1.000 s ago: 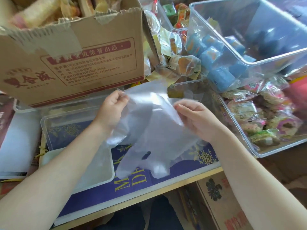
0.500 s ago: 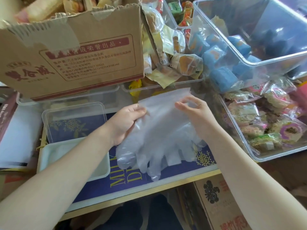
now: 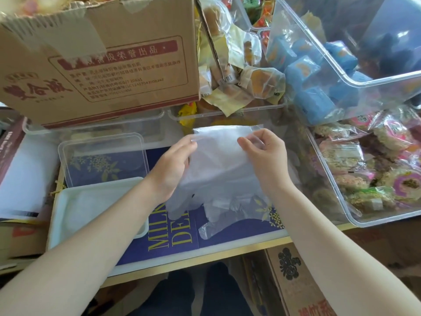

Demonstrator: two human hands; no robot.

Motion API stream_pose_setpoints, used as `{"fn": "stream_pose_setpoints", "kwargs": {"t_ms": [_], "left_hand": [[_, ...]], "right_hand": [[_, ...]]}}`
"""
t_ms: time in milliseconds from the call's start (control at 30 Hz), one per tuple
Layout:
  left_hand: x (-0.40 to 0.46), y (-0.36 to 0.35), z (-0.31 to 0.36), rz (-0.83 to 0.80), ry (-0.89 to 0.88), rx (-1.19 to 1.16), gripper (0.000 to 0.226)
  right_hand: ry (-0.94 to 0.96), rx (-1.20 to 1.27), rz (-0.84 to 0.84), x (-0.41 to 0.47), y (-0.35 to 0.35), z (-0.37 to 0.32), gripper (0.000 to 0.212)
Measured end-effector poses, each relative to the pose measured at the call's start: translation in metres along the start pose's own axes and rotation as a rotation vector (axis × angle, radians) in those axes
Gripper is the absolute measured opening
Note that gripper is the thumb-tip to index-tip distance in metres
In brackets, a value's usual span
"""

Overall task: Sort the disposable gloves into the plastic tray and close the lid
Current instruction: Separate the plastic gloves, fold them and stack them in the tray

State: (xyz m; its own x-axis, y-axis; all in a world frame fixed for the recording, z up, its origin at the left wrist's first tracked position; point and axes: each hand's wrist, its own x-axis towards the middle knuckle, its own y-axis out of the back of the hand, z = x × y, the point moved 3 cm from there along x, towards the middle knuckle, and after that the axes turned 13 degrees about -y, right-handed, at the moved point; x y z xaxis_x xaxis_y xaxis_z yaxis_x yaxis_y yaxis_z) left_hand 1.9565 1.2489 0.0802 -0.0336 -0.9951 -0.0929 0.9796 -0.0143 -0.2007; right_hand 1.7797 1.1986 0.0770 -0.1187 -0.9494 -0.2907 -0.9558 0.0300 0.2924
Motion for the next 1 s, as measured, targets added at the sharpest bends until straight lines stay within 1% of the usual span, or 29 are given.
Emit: {"fn": "stream_pose_setpoints", "kwargs": {"t_ms": [33, 67, 133, 167, 200, 267, 333, 367, 433, 467, 500, 600, 700, 767, 800, 833, 867, 900, 933, 1000], "left_hand": [[-0.001, -0.001, -0.001, -0.002, -0.013, 0.020, 0.027], [-0.002, -0.002, -0.001, -0.010, -0.028, 0.096, 0.022], [-0.002, -0.001, -0.001, -0.005, -0.085, 0.330, 0.012], [-0.001, 0.001, -0.001, 0.017, -0.119, 0.409, 0.009], [-0.001, 0.002, -0.001, 0.041, -0.148, 0.427, 0.009], [-0.002, 0.004, 0.002, 0.069, -0.191, 0.347, 0.012], [-0.003, 0.006, 0.003, 0.086, -0.221, 0.268, 0.012], [-0.004, 0.008, 0.001, 0.099, -0.231, 0.251, 0.010], [-0.006, 0.011, -0.001, 0.109, -0.238, 0.242, 0.004], [-0.008, 0.011, -0.002, 0.107, -0.237, 0.242, 0.008], [-0.008, 0.013, -0.003, 0.096, -0.237, 0.243, 0.013], [-0.011, 0.015, 0.000, 0.035, -0.217, 0.253, 0.015], [-0.010, 0.018, 0.006, -0.082, -0.203, 0.250, 0.018], [-0.010, 0.019, 0.011, -0.167, -0.211, 0.242, 0.021], [-0.011, 0.020, 0.014, -0.202, -0.213, 0.240, 0.023], [-0.011, 0.021, 0.017, -0.233, -0.217, 0.238, 0.025], [-0.012, 0.023, 0.019, -0.256, -0.218, 0.243, 0.026], [-0.012, 0.024, 0.020, -0.276, -0.224, 0.241, 0.028], [-0.011, 0.026, 0.020, -0.277, -0.222, 0.238, 0.028], [-0.009, 0.031, 0.018, -0.210, -0.186, 0.198, 0.024]], "right_hand": [[0.012, -0.017, 0.019, -0.001, -0.002, 0.000, 0.017], [0.022, -0.033, 0.031, -0.003, -0.003, -0.002, 0.017], [0.040, -0.072, 0.022, -0.004, -0.008, -0.002, 0.018], [0.048, -0.089, 0.005, -0.005, -0.011, -0.003, 0.018], [0.052, -0.094, -0.007, -0.006, -0.012, -0.003, 0.018], [0.055, -0.051, -0.038, -0.007, -0.012, -0.003, 0.021], [-0.007, 0.103, -0.084, -0.009, -0.010, 0.000, 0.024], [-0.066, 0.174, -0.104, -0.007, -0.010, 0.005, 0.032], [-0.216, 0.275, -0.181, -0.004, -0.010, 0.015, 0.060], [-0.277, 0.304, -0.240, -0.003, -0.011, 0.020, 0.070], [-0.312, 0.327, -0.300, -0.002, -0.011, 0.023, 0.071], [-0.301, 0.300, -0.411, -0.006, -0.010, 0.023, 0.044], [-0.216, 0.246, -0.462, -0.006, -0.008, 0.018, 0.038], [-0.117, 0.076, -0.466, -0.002, -0.006, 0.015, 0.032], [-0.092, -0.036, -0.464, -0.002, -0.007, 0.014, 0.032], [-0.085, -0.102, -0.486, -0.003, -0.007, 0.014, 0.044], [-0.098, -0.101, -0.531, -0.004, -0.007, 0.013, 0.060], [-0.132, -0.031, -0.589, -0.004, -0.007, 0.014, 0.069], [-0.153, 0.045, -0.634, -0.005, -0.006, 0.014, 0.063], [-0.123, 0.128, -0.677, -0.008, -0.007, 0.009, 0.036]]}}
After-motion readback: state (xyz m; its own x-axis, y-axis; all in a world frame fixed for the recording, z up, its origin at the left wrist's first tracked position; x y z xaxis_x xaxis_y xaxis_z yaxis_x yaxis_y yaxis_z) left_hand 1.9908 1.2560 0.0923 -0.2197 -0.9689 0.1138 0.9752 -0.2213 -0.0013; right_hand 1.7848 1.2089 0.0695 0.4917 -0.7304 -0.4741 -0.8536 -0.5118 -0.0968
